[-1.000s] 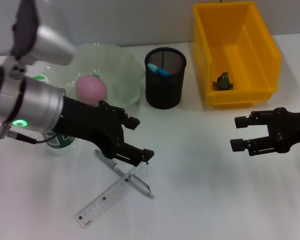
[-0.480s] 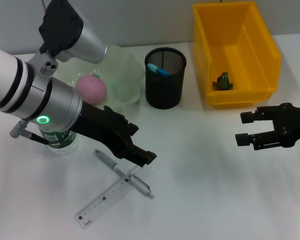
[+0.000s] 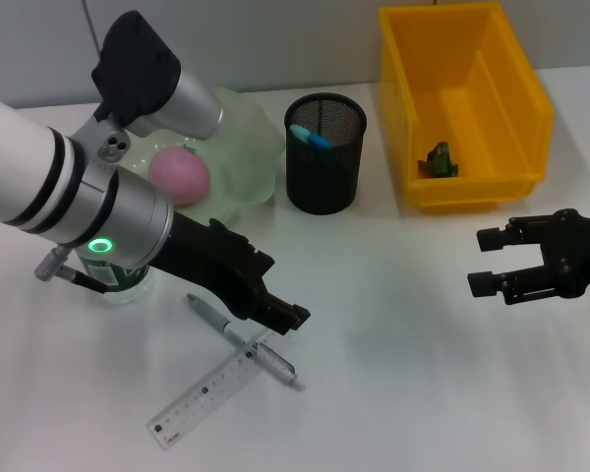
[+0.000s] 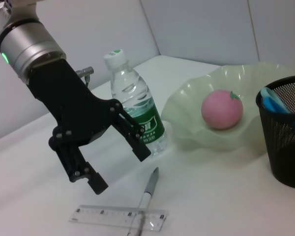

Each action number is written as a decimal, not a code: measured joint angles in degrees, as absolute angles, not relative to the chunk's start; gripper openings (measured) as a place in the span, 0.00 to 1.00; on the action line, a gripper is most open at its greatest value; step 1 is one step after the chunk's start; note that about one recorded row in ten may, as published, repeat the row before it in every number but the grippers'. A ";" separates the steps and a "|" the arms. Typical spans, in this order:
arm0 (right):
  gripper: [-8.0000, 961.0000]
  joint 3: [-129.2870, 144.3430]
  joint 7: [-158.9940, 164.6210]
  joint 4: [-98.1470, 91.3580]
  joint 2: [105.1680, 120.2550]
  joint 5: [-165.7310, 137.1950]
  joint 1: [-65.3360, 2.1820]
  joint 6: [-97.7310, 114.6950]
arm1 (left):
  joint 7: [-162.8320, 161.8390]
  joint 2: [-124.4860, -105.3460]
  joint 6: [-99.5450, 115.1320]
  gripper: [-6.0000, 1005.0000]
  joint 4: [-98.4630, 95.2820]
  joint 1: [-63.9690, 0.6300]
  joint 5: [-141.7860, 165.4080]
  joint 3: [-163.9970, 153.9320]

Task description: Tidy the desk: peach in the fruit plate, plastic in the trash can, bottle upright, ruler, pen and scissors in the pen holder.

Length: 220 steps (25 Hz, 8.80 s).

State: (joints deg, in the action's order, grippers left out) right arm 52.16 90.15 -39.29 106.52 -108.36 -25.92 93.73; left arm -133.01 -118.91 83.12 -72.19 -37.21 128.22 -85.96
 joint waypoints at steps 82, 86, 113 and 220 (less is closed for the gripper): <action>0.83 46.27 103.36 -45.93 107.28 -115.92 -31.16 90.31 | -140.91 -119.09 70.17 0.73 -70.21 -36.93 132.42 -102.52; 0.83 46.64 103.36 -45.98 107.30 -116.15 -31.17 90.65 | -142.05 -119.12 69.45 0.73 -70.04 -37.26 132.56 -103.69; 0.82 47.04 100.64 -47.38 108.81 -121.92 -31.46 97.15 | -149.71 -119.18 64.51 0.72 -66.64 -39.07 137.10 -109.30; 0.78 46.93 98.52 -47.29 109.27 -123.57 -31.72 95.19 | -159.88 -119.18 63.43 0.43 -69.41 -39.43 143.97 -115.38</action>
State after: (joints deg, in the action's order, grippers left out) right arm 46.93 98.52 -47.29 109.27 -123.57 -31.72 95.19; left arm -159.88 -119.18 63.43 -69.41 -39.43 143.97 -115.38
